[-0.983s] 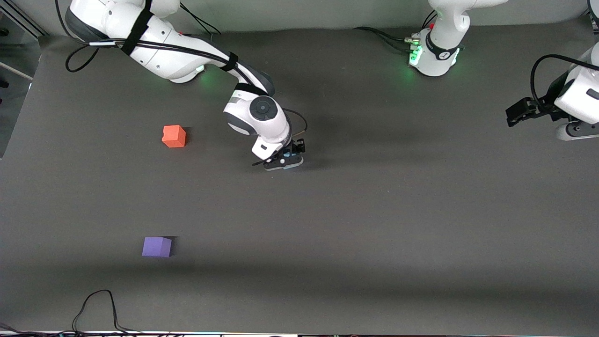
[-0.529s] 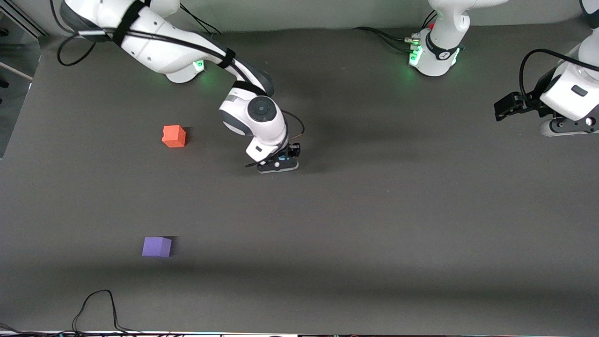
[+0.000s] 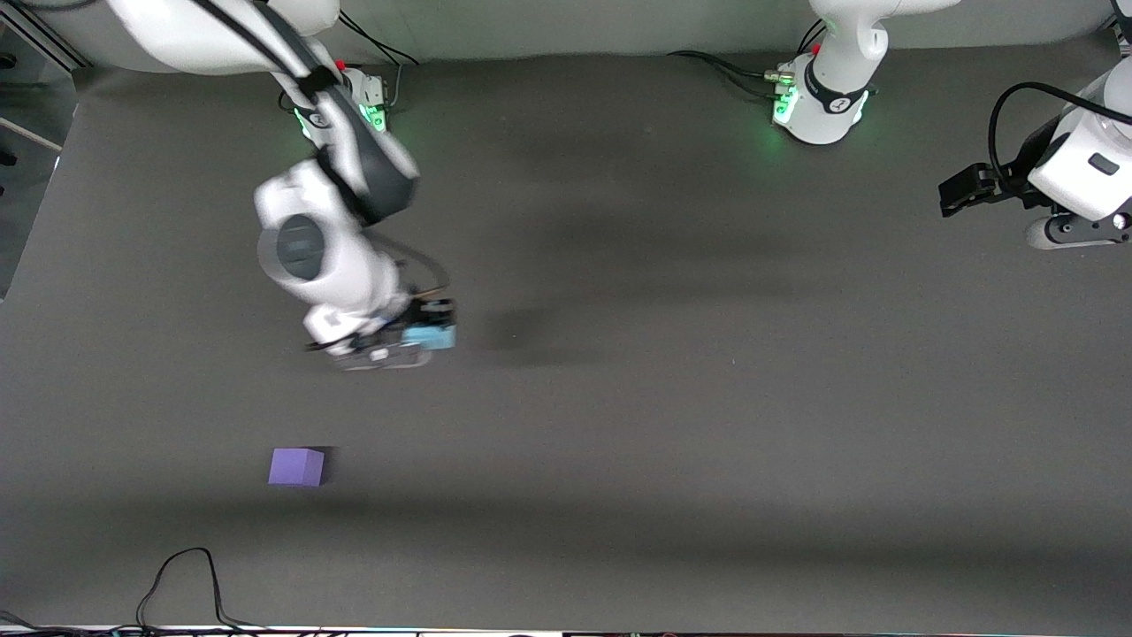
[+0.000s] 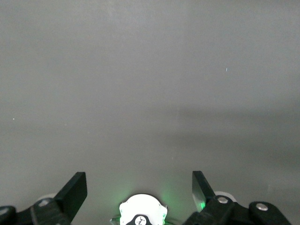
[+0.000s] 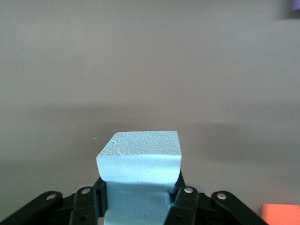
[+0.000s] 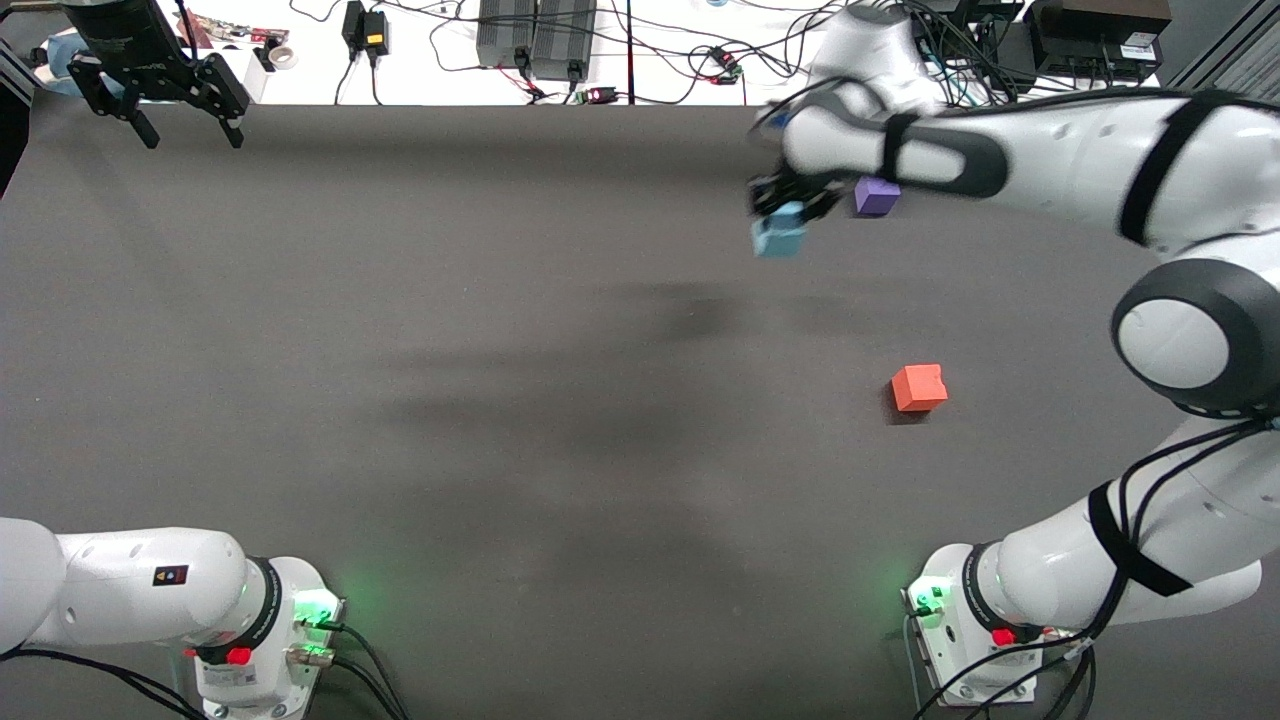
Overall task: Place blue block between orange and purple blocks
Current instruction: 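Carry the blue cube with the right gripper between orange and purple cubes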
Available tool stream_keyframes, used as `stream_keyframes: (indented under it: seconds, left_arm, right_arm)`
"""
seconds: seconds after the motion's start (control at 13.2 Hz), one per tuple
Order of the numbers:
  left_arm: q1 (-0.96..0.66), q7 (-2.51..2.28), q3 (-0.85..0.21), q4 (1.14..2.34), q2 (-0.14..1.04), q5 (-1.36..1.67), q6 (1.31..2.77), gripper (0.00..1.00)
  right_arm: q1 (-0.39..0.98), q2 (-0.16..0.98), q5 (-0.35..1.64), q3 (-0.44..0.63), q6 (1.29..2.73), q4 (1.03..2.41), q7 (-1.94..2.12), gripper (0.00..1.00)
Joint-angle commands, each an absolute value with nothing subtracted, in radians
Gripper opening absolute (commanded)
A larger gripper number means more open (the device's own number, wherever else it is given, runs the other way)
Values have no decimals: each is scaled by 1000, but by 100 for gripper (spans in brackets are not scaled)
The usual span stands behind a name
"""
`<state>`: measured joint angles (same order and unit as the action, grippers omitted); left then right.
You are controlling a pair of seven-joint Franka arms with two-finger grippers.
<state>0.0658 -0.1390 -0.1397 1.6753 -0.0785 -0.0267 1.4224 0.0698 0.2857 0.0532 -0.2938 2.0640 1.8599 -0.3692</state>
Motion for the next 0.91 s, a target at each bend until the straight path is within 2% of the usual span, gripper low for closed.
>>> stream_keyframes:
  seconds: [0.0,0.3,0.68,0.83]
  left_arm:
    - [64,-141,-141,1663,-87,-21,1396,100]
    - [48,-187,-158,1663,-87,-28,1382,100]
    - [48,-189,-158,1664,-81,-28,1387,100]
    - [48,-189,-158,1664,-83,-22,1384,100]
  right_arm:
    - [87,253,106,-154,2045,1907,-254,28]
    - [89,259,103,-48,2080,1989,-120,28]
    - [89,311,84,-2,2334,2134,-32,28]
    - [89,340,78,0,2367,2135,-25,28]
